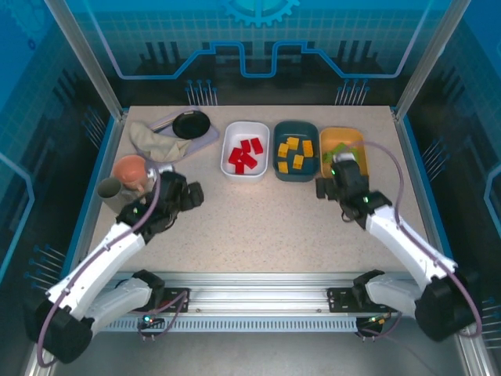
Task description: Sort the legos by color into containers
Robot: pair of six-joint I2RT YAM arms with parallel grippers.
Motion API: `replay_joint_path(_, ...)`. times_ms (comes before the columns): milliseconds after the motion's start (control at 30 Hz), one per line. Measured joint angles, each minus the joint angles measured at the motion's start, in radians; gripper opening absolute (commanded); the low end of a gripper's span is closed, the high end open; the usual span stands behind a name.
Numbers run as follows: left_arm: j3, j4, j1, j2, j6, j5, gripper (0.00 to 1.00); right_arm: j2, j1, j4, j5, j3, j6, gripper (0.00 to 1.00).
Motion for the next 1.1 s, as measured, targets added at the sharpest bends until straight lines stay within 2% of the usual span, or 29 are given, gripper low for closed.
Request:
replay_joint_path(100,-0.185,0.127,0.021,-0.051,0.119,-0.050,0.99,-0.045,-0.011,0.154,-0.010,-0.174,-0.078,1.00)
replay_joint_path(200,-0.224,0.198,0.094,-0.027,0.187,-0.047,0.99,0.032,-0.035,0.249,-0.039,-0.188,-0.125,1.00)
replay_joint_path(467,-0.213,0.547,0.285,0.258,0.293,0.038,0.99,0.277,-0.131,0.592,-0.157,-0.197,-0.169,1.00)
replay_joint_path(567,-0.224,0.679,0.338,0.346,0.311,0.082,0.99,0.367,-0.168,0.647,-0.204,-0.155,-0.202,1.00)
replay_joint_path(800,-0.222,0.975,0.389,0.518,0.373,0.181,0.99,0.431,-0.288,0.854,-0.353,-0.165,-0.229,1.00)
replay_joint_path(967,-0.274,1.207,0.397,0.599,0.408,0.231,0.99,0.434,-0.299,1.057,-0.394,-0.296,-0.225,1.00)
replay_joint_path(1100,-0.293,1.267,0.397,0.613,0.423,0.232,0.99,0.438,-0.298,1.091,-0.404,-0.298,-0.223,1.00)
